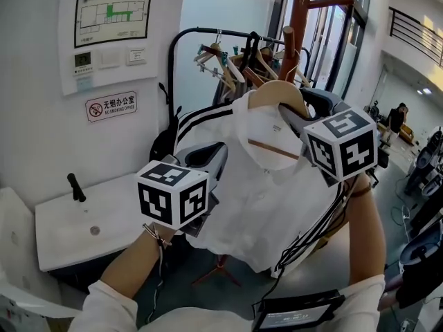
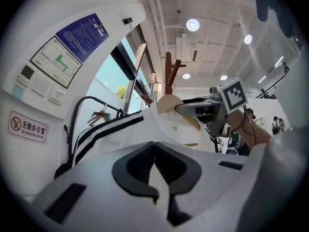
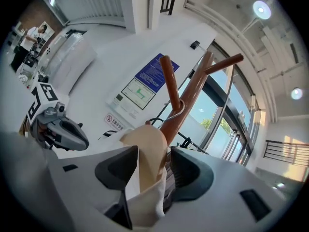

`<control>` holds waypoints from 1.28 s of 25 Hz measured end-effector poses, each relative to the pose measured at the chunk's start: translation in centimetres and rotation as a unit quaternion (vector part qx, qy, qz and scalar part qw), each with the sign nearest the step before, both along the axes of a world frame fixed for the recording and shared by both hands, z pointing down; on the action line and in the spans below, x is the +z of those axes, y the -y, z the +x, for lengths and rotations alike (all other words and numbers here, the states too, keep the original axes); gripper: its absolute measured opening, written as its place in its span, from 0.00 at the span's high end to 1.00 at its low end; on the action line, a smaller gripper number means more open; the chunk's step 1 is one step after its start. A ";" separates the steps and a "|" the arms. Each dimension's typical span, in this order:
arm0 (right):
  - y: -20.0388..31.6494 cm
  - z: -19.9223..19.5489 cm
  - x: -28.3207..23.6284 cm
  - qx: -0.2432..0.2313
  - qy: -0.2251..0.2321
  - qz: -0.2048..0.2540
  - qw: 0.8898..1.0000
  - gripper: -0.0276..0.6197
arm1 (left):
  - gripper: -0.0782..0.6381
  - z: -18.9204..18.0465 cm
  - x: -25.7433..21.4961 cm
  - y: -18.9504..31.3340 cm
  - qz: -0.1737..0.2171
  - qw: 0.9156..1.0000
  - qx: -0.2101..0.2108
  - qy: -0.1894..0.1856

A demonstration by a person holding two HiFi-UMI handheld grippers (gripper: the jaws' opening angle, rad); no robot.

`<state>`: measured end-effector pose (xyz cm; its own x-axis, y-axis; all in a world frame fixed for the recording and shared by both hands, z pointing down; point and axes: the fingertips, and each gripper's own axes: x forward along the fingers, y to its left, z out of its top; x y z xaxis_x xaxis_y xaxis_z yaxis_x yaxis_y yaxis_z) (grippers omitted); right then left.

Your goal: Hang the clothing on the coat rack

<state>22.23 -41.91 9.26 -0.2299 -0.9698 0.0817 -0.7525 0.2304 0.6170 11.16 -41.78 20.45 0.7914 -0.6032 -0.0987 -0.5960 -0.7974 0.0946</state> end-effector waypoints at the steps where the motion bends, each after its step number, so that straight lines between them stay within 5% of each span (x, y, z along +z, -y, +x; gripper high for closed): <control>1: -0.3 0.0 -0.3 -0.001 0.007 0.010 1.000 0.60 | 0.88 0.0 0.1 -0.1 0.001 1.000 -0.001 0.000; 12: -4.2 1.9 -2.9 0.002 0.075 0.110 0.991 0.60 | 0.88 1.1 0.9 -0.6 0.016 1.000 -0.004 0.002; 22: -6.6 5.2 -0.8 0.008 0.202 0.106 0.974 0.71 | 0.88 1.8 2.8 -0.7 0.014 1.000 -0.007 -0.014; 32: -9.2 7.8 3.0 0.099 0.214 0.176 0.956 0.83 | 0.88 2.5 5.3 -0.8 0.010 1.000 -0.011 -0.011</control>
<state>30.06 -32.73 12.27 0.0220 -0.9478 -0.3180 -0.9606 -0.1081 0.2559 13.68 -41.02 25.79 0.7756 -0.6180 -0.1287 -0.6110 -0.7862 0.0926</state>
